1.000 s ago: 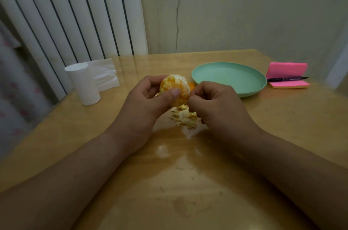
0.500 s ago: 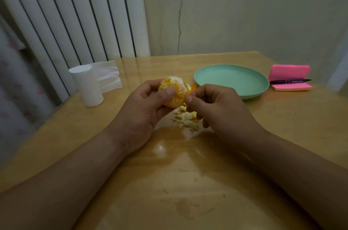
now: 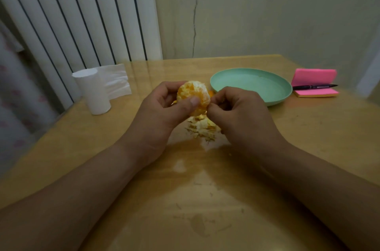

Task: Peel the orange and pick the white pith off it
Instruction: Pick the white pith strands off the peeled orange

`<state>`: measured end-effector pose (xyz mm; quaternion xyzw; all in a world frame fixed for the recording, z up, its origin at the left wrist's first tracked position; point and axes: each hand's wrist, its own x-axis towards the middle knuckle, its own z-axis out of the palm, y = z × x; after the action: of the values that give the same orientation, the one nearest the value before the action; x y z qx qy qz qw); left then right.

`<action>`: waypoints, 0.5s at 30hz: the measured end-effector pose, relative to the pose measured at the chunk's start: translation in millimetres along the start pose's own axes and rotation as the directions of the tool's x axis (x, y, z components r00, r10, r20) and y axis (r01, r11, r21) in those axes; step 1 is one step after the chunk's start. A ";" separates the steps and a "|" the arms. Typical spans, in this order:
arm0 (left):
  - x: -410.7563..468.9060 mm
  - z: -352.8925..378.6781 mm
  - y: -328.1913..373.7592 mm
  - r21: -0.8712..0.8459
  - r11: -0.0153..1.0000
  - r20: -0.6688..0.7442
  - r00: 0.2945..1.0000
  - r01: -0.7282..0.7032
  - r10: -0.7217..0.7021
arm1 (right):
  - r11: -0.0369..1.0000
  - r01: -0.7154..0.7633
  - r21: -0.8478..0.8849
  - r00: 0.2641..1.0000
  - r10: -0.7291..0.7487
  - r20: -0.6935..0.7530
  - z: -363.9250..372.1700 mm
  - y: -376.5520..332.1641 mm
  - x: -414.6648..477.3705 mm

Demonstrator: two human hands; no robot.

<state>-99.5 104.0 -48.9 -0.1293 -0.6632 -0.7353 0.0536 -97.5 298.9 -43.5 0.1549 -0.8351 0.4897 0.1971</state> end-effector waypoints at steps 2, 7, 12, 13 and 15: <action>-0.2 2.2 1.1 -0.074 0.997 0.002 1.000 0.025 -0.025 | 0.999 0.001 0.037 1.000 -0.001 0.004 0.0 0.1 -0.2; 1.8 -0.9 1.0 -0.275 0.943 0.081 0.982 0.187 -0.171 | 0.998 -0.006 0.055 1.000 0.005 0.005 -0.1 -0.2 -0.9; 1.4 -3.8 3.7 -0.407 0.886 0.105 0.975 0.224 -0.198 | 0.997 0.017 0.071 1.000 -0.019 0.020 -1.8 -2.1 0.5; 1.8 -5.1 3.9 -0.405 0.887 0.105 0.975 0.221 -0.195 | 0.997 0.029 0.072 0.999 -0.031 0.026 -1.3 -3.4 -0.2; 2.8 -7.7 2.8 -0.363 0.908 0.106 0.977 0.211 -0.185 | 0.997 0.044 0.062 0.998 -0.046 0.031 0.3 -4.8 -1.7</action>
<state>-102.4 96.3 -46.1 -0.0944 -0.5229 -0.8443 -0.0698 -93.8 296.5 -40.8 0.1873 -0.8190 0.5081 0.1897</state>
